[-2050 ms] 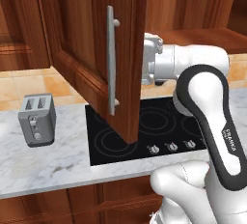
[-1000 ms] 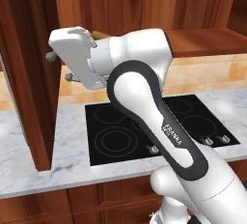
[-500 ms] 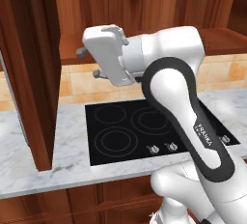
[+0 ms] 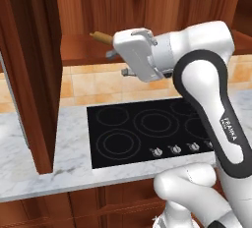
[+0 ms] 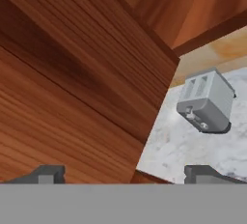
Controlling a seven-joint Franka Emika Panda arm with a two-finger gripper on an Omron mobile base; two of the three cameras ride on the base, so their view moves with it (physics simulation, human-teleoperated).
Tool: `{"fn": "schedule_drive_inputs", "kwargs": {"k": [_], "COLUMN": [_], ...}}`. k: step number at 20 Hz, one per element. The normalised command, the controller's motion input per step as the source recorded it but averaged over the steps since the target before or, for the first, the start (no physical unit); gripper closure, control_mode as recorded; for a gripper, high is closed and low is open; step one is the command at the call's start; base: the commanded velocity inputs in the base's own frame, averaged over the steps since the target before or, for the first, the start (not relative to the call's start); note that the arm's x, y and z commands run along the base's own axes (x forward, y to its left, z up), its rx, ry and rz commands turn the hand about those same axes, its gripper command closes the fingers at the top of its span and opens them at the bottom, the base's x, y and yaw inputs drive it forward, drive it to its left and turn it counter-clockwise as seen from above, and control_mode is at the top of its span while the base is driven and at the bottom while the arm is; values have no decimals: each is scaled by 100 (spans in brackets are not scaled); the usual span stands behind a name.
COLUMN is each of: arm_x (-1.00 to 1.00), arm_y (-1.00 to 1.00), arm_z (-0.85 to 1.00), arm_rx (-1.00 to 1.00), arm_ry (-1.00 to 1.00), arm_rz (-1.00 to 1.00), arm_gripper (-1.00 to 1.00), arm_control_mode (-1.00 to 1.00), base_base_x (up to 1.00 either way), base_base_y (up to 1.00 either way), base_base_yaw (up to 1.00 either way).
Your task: Open the cabinet, retrieve the rolling pin, and place it next to the meat on the cutting board to prepare for tenderizing.
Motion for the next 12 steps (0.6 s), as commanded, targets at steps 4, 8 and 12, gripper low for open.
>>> {"fn": "schedule_drive_inputs", "kwargs": {"k": [4, 8, 12], "arm_x": [33, 5, -1], "arm_y": [-50, -48, -41], "arm_z": [14, 18, 3], "arm_rx": [-22, -27, -28], "arm_ry": [0, -5, -17], "arm_rz": [0, -1, -9], "arm_gripper": [-100, -100, -100], "arm_control_mode": [-100, -100, -100], "base_base_x": [0, 0, 0], "base_base_y": [0, 0, 0], "base_base_yaw": [0, 0, 0]}}
